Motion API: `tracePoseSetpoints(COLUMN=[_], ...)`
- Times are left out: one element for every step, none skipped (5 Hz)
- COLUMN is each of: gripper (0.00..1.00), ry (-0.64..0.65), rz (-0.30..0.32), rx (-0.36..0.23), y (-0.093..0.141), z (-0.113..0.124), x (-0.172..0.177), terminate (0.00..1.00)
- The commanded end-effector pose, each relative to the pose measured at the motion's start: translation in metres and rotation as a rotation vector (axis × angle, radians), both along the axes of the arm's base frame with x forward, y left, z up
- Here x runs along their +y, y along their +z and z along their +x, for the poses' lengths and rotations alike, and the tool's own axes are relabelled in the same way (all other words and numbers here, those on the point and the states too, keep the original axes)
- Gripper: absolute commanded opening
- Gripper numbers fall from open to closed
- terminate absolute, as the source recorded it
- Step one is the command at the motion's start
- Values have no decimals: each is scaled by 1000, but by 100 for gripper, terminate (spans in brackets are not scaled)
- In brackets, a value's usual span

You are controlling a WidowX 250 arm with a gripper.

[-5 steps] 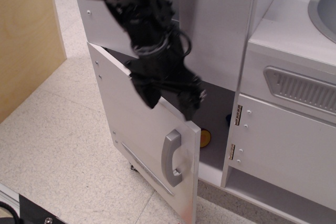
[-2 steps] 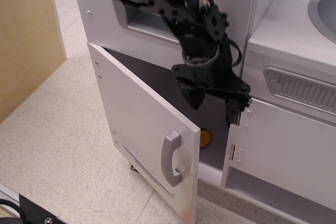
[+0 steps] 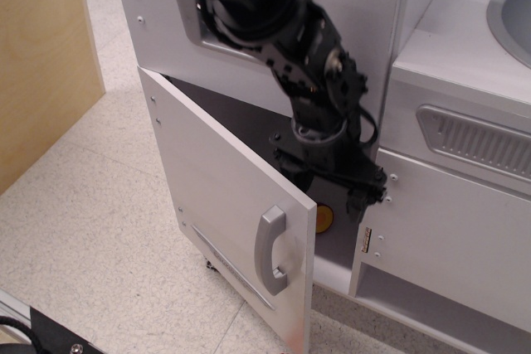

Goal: Open low fridge

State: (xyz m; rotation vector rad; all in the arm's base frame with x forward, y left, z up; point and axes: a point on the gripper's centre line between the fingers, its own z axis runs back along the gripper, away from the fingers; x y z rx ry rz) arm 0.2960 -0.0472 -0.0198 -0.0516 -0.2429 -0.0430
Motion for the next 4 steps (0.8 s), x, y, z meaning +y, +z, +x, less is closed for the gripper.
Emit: tracePoseSetpoints(gripper=[100,100,100,100], ry=[-4,7,14,11], rz=[51,74,95,102], rx=[0,15,7,-11], y=[-9,-11,-11,-9], z=[-19,-30,-38,-40], x=[29,46,65,84], terminate=[0,0,0,0])
